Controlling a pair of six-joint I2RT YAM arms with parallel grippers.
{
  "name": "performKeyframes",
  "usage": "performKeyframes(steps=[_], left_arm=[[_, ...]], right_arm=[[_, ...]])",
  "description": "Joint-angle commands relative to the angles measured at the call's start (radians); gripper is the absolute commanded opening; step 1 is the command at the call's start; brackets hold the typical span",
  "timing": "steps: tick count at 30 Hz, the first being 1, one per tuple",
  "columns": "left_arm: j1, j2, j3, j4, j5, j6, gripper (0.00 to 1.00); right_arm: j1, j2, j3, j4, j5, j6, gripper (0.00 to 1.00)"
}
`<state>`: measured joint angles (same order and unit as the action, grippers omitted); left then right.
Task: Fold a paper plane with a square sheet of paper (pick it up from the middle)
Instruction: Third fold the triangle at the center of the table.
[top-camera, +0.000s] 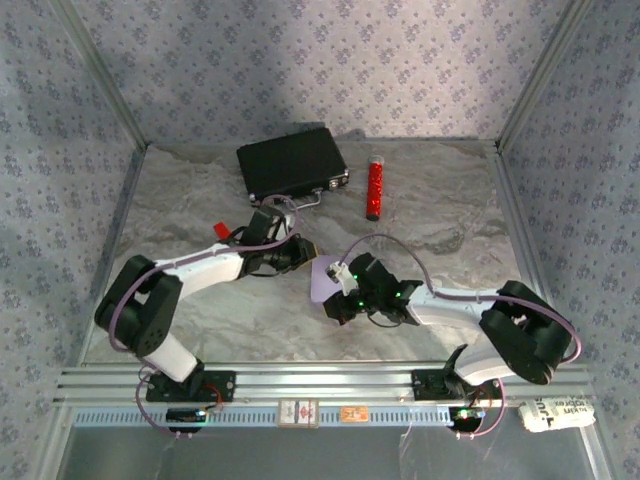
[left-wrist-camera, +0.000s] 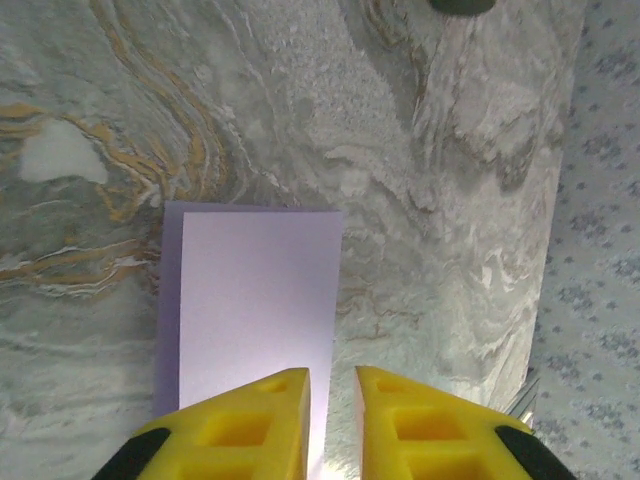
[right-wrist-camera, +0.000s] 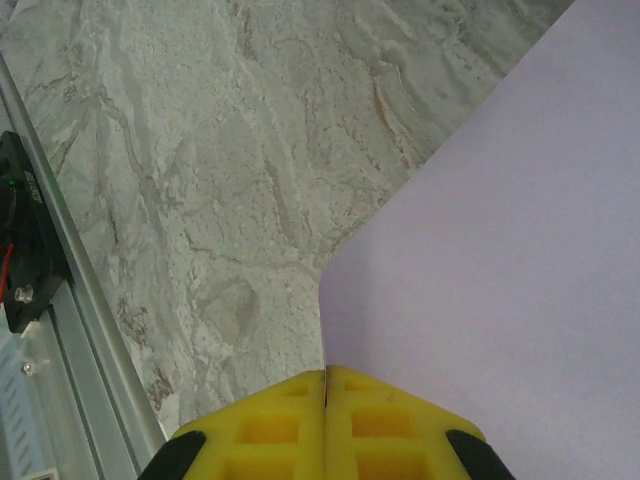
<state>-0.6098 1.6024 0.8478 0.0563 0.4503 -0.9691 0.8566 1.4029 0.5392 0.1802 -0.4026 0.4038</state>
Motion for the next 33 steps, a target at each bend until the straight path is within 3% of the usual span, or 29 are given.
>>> performKeyframes(steps=[1, 13, 33], left_arm=[[-0.023, 0.071, 0.060, -0.002, 0.046, 0.039, 0.16], [-0.057, 0.293, 0.176, -0.089, 0.048, 0.122, 0.11], [-0.058, 0.324, 0.143, -0.138, -0.002, 0.151, 0.10]], right_arm=[[-0.002, 0.012, 0.003, 0.032, -0.014, 0.041, 0.05], [-0.013, 0.027, -0.009, 0.043, 0.006, 0.049, 0.06], [-0.108, 0.059, 0.003, -0.057, 0.066, 0.042, 0.06]])
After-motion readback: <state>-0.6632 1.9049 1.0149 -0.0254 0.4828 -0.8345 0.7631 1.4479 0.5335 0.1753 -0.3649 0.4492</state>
